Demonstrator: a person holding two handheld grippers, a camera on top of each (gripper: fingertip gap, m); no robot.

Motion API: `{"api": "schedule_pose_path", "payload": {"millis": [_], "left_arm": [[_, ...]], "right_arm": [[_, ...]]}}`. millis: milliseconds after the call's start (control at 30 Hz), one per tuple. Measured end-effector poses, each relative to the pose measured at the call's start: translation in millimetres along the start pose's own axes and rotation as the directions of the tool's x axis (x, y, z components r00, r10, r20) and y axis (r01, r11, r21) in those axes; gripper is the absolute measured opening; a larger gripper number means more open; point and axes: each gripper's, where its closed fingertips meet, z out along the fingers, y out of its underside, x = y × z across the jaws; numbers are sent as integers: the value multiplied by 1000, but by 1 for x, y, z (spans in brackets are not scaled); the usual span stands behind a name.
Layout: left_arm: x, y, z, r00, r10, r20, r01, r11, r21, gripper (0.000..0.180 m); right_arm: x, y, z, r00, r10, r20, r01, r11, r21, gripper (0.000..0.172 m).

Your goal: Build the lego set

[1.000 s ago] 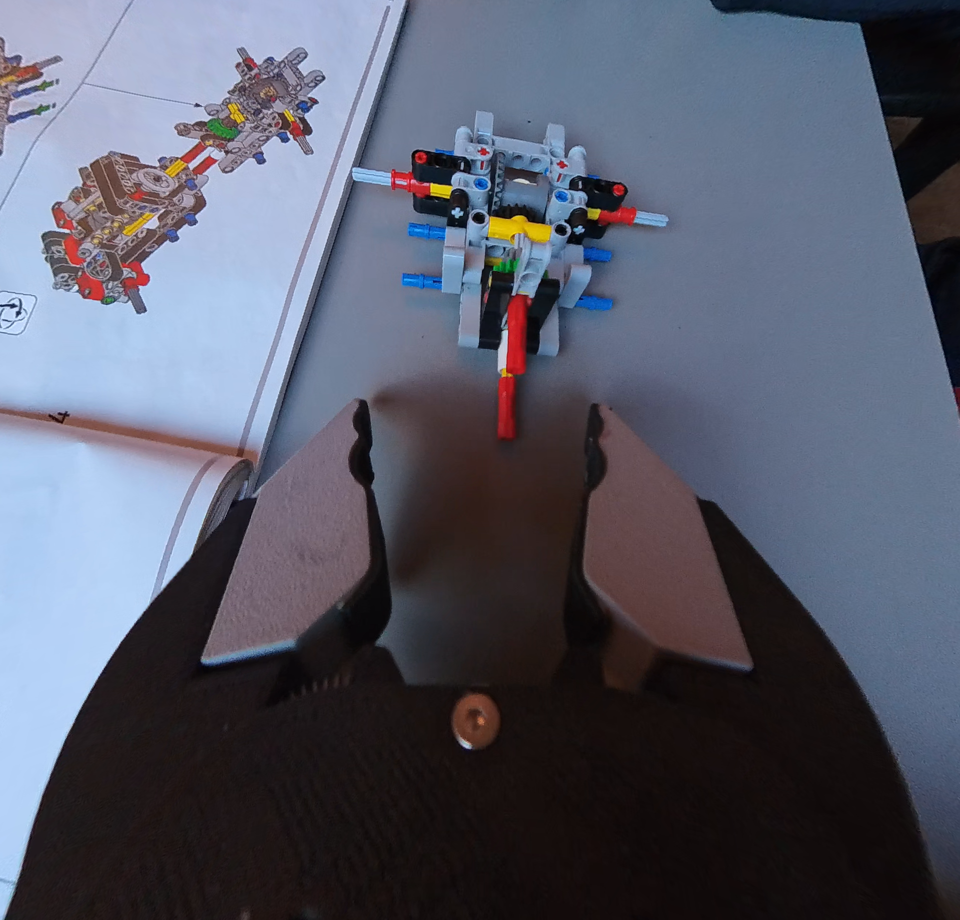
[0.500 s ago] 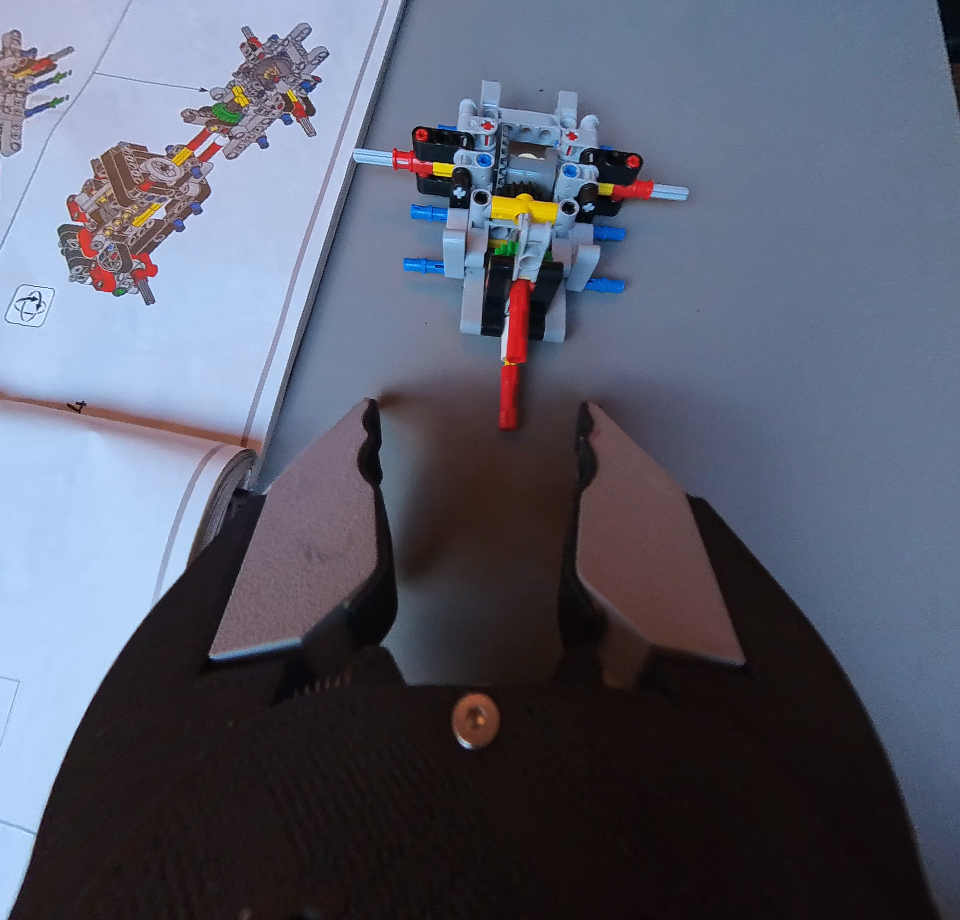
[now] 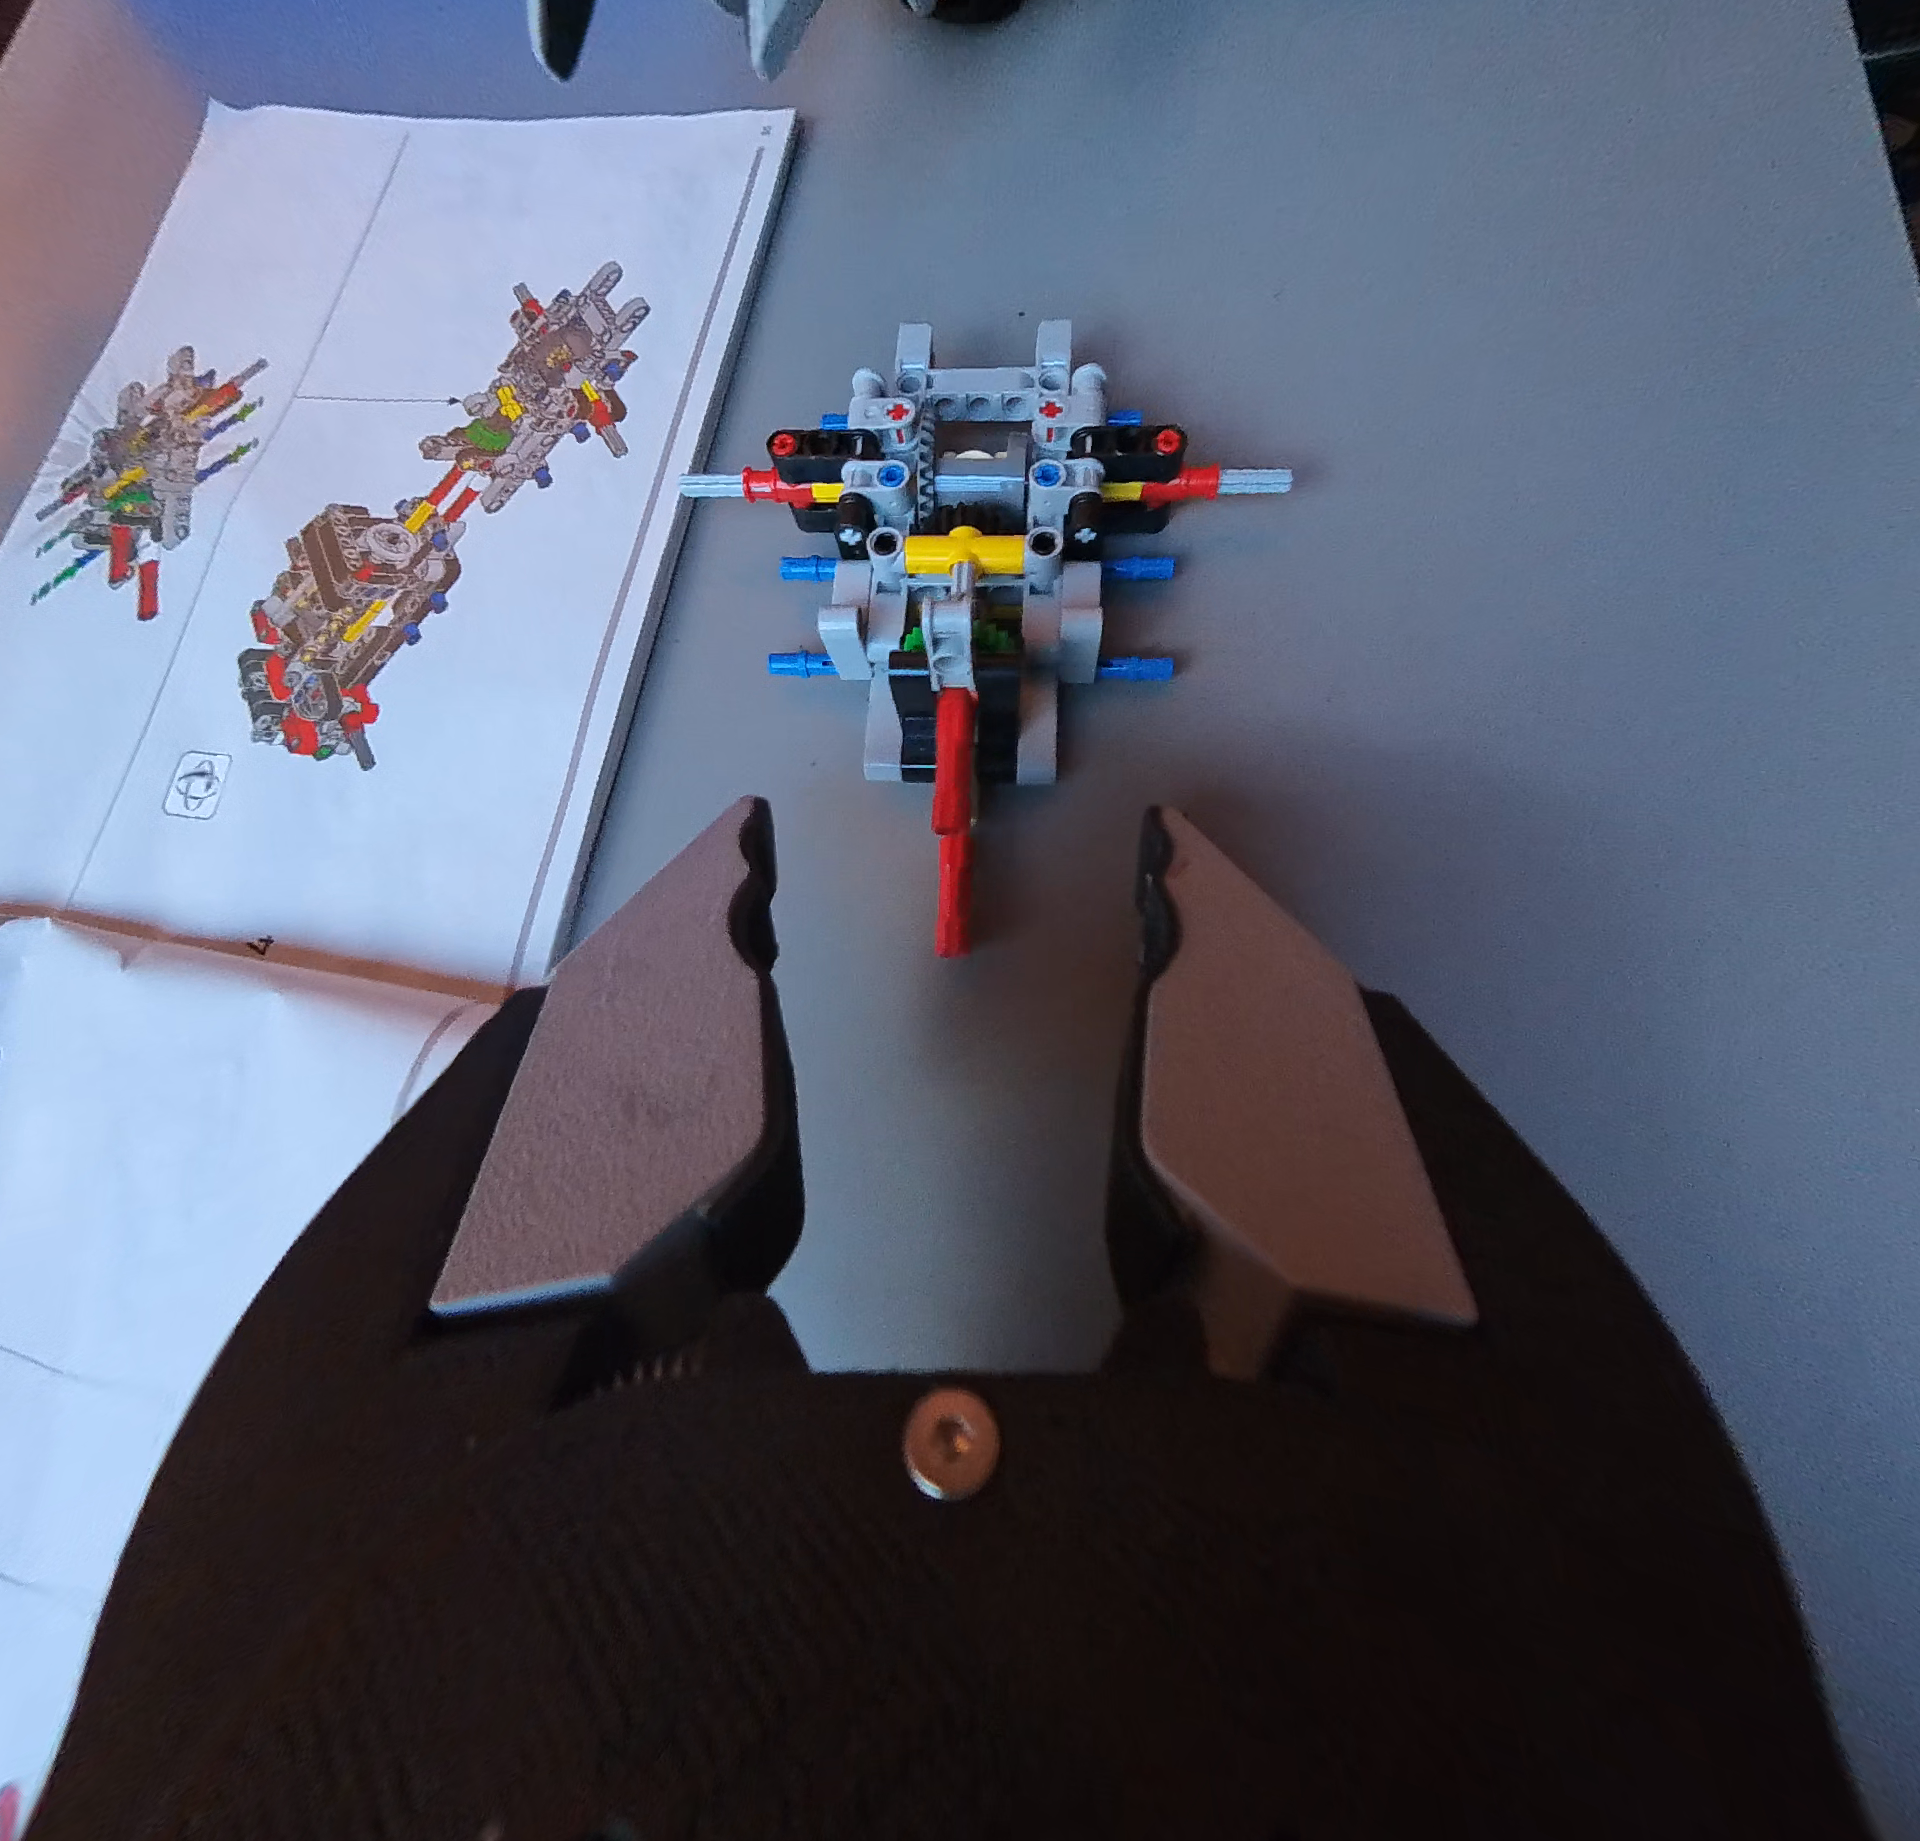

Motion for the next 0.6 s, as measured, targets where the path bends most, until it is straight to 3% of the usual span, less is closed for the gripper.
{"api": "schedule_pose_path", "payload": {"millis": [233,600], "left_arm": [[9,12,12,992,-75,-99,71,997,-34,61],[5,12,13,991,-114,-75,111,993,-35,56]], "right_arm": [[-11,13,12,997,-74,17,75,991,-107,44],[-44,29,20,982,-68,174,104,973,-207,47]]}}
